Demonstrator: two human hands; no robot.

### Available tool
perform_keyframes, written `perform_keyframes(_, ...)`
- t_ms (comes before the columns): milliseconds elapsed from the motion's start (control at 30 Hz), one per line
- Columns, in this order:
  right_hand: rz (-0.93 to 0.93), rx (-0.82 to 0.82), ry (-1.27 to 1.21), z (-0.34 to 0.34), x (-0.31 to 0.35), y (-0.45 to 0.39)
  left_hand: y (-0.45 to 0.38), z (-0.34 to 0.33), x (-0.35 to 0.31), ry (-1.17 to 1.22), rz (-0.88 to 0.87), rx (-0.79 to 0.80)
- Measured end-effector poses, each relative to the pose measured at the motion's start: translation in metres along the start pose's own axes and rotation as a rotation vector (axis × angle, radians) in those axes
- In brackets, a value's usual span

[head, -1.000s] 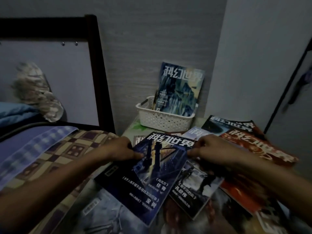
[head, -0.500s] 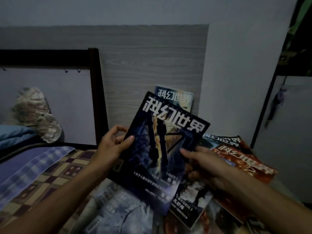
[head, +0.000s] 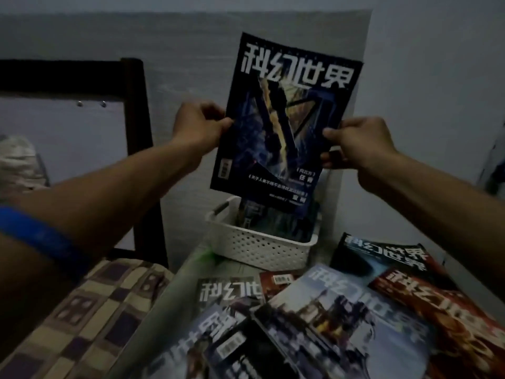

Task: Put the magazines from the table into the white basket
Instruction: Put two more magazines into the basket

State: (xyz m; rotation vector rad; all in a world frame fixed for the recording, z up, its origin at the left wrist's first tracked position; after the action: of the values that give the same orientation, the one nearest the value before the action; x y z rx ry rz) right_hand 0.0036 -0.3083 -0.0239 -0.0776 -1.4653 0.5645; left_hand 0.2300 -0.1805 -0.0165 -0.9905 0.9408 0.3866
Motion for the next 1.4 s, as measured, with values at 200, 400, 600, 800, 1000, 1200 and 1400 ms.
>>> perform_keyframes(200,-0.074,-0.047,0.105,-0.025,-0.113,-0.037,0.0,-0.076,0.117,-0.093,0.144,-0.021)
perform_keyframes(400,-0.121,-0.116,0.104,-0.022,-0.184,-0.045,-0.002,-0.105,0.175,-0.111,0.249,0.065)
perform_keyframes(600,-0.222,-0.037,0.098,-0.014,-0.181,-0.034,0.019,-0.1,0.158,-0.272,0.113,-0.008)
perform_keyframes(800,-0.017,0.228,0.537,0.045,-0.136,0.064,0.127,-0.086,0.115,-0.38,-0.179,0.166)
perform_keyframes(1000,-0.045,0.433,1.071,0.125,-0.112,0.166,0.2,-0.056,0.075,-0.505,0.056,0.726)
perform_keyframes(1200,-0.158,0.522,0.928,0.125,-0.107,0.201,0.229,-0.061,0.063,-0.402,0.301,0.761)
perform_keyframes(1400,-0.146,0.519,0.922,0.124,-0.102,0.223,0.242,-0.058,0.056,-0.294,0.373,0.619)
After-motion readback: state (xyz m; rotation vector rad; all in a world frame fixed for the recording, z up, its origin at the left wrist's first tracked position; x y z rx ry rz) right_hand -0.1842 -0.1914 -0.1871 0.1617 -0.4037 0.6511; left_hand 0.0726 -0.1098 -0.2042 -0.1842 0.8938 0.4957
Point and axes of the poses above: each hand's wrist, its own y-axis away from the middle knuckle, its own z-axis out of the back of the hand, x = y × z, the point moved 3 cm from there along -y, towards the middle knuckle
